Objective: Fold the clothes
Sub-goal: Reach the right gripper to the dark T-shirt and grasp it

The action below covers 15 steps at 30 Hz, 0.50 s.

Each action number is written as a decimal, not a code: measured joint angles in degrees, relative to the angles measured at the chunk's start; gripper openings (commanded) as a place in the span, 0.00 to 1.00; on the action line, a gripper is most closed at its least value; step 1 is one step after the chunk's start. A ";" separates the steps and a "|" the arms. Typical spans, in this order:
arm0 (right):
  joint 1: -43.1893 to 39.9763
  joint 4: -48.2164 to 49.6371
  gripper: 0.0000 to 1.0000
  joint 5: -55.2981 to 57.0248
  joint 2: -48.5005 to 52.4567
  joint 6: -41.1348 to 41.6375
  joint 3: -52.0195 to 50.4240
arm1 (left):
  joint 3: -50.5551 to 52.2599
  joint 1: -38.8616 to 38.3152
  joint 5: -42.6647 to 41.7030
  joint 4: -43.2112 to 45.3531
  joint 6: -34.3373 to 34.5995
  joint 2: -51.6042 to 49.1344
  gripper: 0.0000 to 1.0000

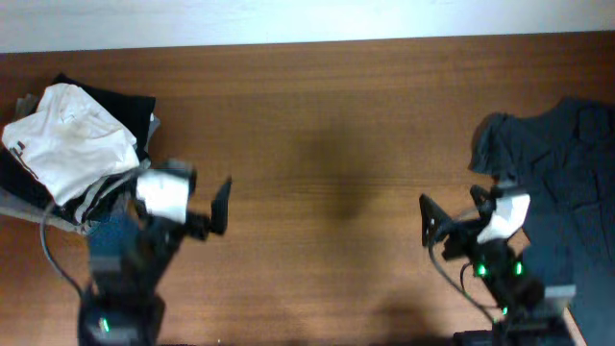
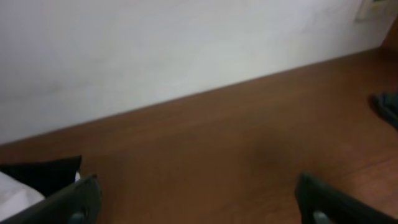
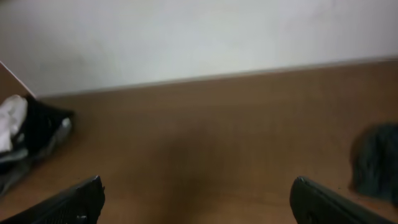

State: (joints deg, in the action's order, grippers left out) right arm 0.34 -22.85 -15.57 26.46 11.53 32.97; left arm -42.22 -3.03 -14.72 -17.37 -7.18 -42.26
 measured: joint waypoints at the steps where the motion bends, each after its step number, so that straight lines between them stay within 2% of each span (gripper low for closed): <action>1: 0.00 -1.73 0.99 0.00 3.19 -0.02 2.23 | -2.95 0.00 0.04 -1.73 0.07 -2.86 0.99; 7: -0.61 -12.87 0.99 0.13 24.81 -0.17 17.99 | -27.61 0.00 -0.07 -20.39 0.17 -25.20 0.99; 9: -2.89 -17.16 0.99 0.26 34.01 -0.22 26.40 | -34.53 0.00 -0.09 -25.00 0.22 -30.93 0.99; 12: -7.32 -22.12 0.99 0.15 45.13 -0.24 36.83 | -41.18 0.00 -0.11 -29.55 0.20 -36.72 0.99; 15: -11.89 -24.06 0.99 -0.83 55.76 -0.17 45.44 | -42.88 0.00 -0.11 -30.45 0.20 -39.12 0.99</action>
State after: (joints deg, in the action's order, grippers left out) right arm -11.55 -46.92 -16.40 82.21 11.35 78.41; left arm -85.10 -3.03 -14.83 -47.81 -6.98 -81.38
